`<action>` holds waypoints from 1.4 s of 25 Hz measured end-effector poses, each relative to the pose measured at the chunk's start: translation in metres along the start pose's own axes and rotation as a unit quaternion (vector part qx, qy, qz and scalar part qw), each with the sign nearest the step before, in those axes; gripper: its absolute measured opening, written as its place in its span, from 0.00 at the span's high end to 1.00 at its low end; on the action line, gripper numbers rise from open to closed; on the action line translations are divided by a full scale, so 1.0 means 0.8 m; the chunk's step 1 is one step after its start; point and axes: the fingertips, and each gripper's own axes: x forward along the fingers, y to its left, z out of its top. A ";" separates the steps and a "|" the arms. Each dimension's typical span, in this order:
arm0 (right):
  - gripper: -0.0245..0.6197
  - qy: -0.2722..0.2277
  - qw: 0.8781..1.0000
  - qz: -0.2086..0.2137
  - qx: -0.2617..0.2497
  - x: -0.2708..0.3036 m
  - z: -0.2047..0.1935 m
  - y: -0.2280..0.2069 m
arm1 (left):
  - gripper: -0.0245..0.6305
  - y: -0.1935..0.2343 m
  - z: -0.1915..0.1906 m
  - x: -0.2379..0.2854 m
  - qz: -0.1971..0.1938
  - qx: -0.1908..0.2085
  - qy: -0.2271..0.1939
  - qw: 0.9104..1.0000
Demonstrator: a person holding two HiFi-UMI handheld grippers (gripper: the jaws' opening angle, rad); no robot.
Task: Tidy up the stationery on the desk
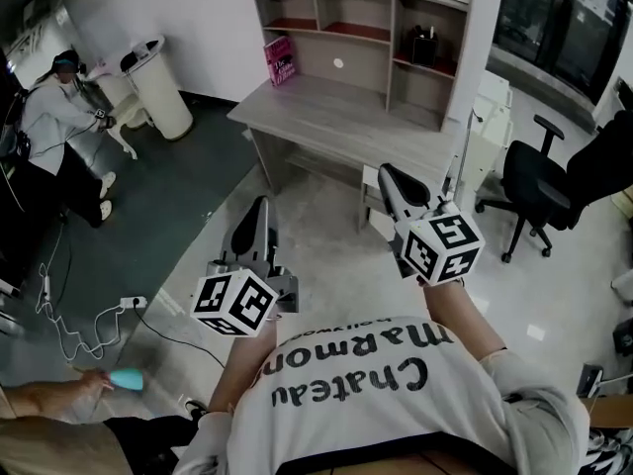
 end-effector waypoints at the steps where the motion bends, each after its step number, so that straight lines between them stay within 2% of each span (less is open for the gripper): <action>1: 0.94 -0.002 1.000 0.002 -0.005 0.016 0.005 0.003 | 0.94 0.012 0.008 0.008 -0.001 0.002 -0.003 1.000; 6: 0.94 -0.012 1.000 0.006 -0.007 0.089 0.018 0.013 | 0.94 0.063 0.037 0.046 -0.013 0.009 -0.004 1.000; 12: 0.94 -0.007 1.000 0.006 -0.004 0.159 -0.001 0.035 | 0.94 0.131 0.053 0.070 -0.018 0.018 -0.002 1.000; 14: 0.94 0.009 1.000 0.008 -0.014 0.175 -0.016 0.039 | 0.94 0.151 0.045 0.073 -0.014 0.011 0.001 1.000; 18: 0.94 0.045 0.999 0.008 -0.010 0.197 -0.048 0.038 | 0.94 0.178 0.018 0.076 -0.014 -0.028 0.018 0.999; 21: 0.94 0.067 0.998 0.007 -0.004 0.215 -0.070 0.036 | 0.94 0.193 0.000 0.079 -0.017 -0.036 0.037 0.999; 26: 0.94 0.096 0.995 0.025 0.000 0.261 -0.101 0.037 | 0.94 0.234 -0.023 0.095 0.002 -0.056 0.051 0.997; 35: 0.94 0.087 0.995 0.035 0.022 0.375 -0.107 -0.010 | 0.94 0.305 -0.021 0.178 0.027 -0.037 0.060 0.997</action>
